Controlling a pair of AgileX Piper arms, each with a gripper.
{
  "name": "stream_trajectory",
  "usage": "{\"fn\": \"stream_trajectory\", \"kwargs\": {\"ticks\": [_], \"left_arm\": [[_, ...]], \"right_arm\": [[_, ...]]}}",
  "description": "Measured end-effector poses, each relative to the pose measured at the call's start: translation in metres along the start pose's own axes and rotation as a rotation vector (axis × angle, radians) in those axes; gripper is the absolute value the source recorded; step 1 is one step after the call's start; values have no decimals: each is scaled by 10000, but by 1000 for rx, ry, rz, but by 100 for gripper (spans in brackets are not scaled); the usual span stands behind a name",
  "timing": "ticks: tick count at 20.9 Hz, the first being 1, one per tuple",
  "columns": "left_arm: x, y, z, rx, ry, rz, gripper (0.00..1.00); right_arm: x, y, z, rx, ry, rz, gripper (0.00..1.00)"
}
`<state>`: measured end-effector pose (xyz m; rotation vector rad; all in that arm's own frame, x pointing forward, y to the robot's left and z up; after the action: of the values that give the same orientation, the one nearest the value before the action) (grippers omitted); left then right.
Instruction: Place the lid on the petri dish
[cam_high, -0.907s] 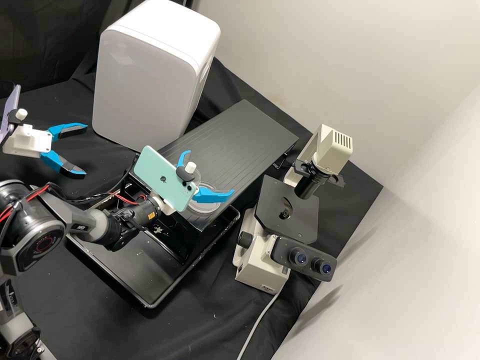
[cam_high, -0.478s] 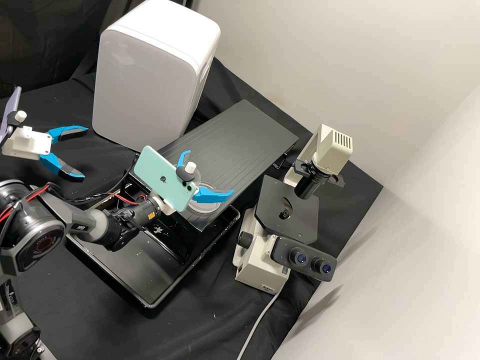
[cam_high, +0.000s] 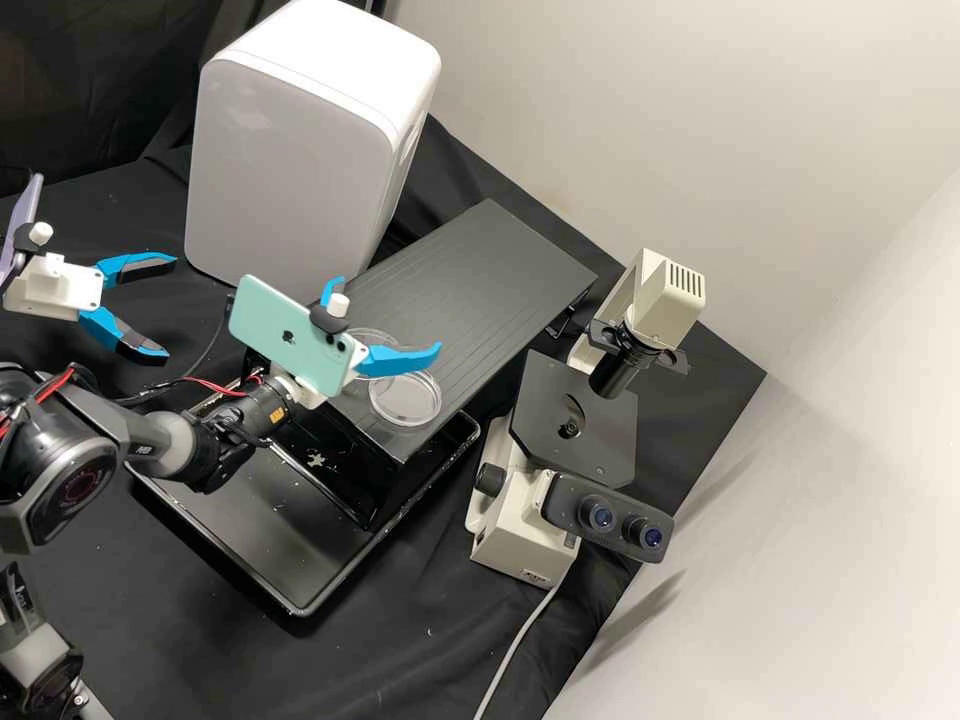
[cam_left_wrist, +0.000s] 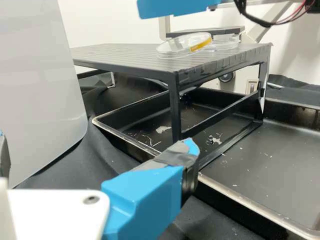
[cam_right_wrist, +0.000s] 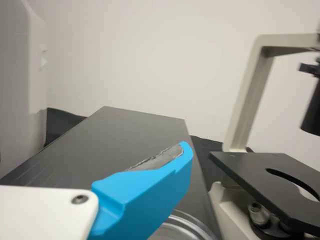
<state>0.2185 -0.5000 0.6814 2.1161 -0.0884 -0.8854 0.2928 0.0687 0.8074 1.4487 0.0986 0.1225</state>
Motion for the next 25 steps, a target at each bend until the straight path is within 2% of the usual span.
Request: {"fn": "stream_trajectory", "kwargs": {"ticks": [1, 3, 4, 9, 13, 24, 25], "left_arm": [[-1, 1, -9, -1, 4, 1, 100], [-1, 1, -9, -3, 4, 1, 100], [-1, 1, -9, -3, 4, 1, 100], [-1, 1, -9, -3, 4, 1, 100], [-1, 1, -9, -3, 4, 1, 100], [-1, 1, -9, -3, 4, 1, 100], [-1, 1, -9, -3, 4, 1, 100]], "right_arm": [[-5, -42, -11, -16, 6, -9, 100], [-28, -107, 13, -27, -1, -24, 100], [-40, -142, 42, -35, -12, -38, 100], [-93, -296, 200, -35, -81, -79, 100], [-101, -300, 212, -34, -75, -58, 100], [-101, -297, 216, -37, -79, -55, 100], [-101, -297, 216, -37, -79, -55, 0]]}}
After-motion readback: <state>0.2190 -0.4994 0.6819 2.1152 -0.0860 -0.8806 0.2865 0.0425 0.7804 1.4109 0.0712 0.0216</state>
